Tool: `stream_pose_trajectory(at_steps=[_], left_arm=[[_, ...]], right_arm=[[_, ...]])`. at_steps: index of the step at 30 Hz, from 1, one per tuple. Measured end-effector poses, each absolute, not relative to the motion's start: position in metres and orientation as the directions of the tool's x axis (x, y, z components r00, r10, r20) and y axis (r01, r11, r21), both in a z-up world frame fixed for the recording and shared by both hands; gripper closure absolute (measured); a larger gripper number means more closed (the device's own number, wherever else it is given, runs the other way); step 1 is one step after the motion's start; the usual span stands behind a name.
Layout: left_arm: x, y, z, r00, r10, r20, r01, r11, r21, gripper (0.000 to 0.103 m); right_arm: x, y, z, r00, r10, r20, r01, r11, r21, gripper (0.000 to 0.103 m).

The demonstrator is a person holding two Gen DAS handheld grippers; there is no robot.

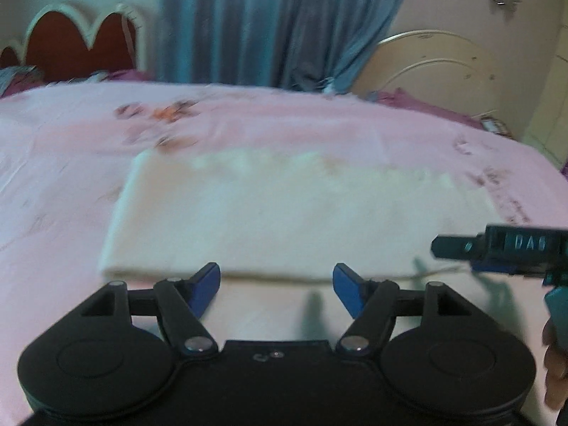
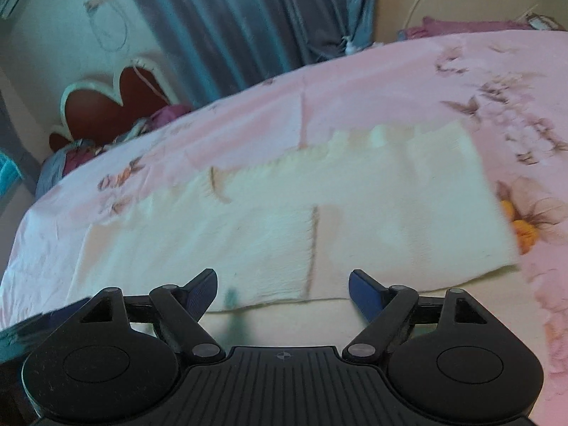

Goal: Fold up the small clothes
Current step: 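Fold the gripped sleeve across the sweater body with the left tool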

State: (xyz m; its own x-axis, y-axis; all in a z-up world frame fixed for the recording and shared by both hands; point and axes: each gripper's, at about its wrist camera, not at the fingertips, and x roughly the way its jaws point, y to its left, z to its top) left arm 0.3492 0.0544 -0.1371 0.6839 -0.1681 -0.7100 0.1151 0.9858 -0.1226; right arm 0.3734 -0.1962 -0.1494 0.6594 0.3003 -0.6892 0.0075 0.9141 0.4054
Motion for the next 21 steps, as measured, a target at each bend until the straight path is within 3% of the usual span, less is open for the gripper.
stream_pose_trajectory(at_steps=[3,6,8,10,17,21], left_arm=[[0.346,0.064,-0.142,0.672,-0.145,-0.726,0.075,0.989,-0.128,0.034],[0.348,0.065,-0.146,0.665,-0.122,-0.737,0.056,0.992,-0.113,0.034],[0.35,0.066,-0.148,0.663,-0.086,-0.743,0.036,0.996,-0.084,0.034],[0.35,0.065,-0.149,0.667,-0.06,-0.743,0.018,0.998,-0.064,0.034],[0.358,0.071,-0.153,0.675,0.007,-0.737,-0.056,0.998,-0.042,0.031],[0.362,0.073,-0.154,0.691,0.032,-0.722,-0.09,0.995,-0.042,0.034]], right_arm=[[0.381,-0.186,-0.152,0.661,0.289,-0.692,-0.005,0.924,0.382,0.025],[0.389,-0.177,-0.153,0.655,0.268,-0.706,-0.009,0.938,0.347,0.07],[0.392,-0.174,-0.152,0.65,0.273,-0.709,-0.023,0.94,0.341,0.076],[0.392,-0.171,-0.15,0.645,0.287,-0.708,-0.055,0.942,0.332,0.095],[0.38,-0.19,-0.117,0.751,0.228,-0.62,-0.063,0.959,0.275,0.096],[0.379,-0.223,-0.114,0.766,0.154,-0.625,-0.007,0.973,0.232,0.096]])
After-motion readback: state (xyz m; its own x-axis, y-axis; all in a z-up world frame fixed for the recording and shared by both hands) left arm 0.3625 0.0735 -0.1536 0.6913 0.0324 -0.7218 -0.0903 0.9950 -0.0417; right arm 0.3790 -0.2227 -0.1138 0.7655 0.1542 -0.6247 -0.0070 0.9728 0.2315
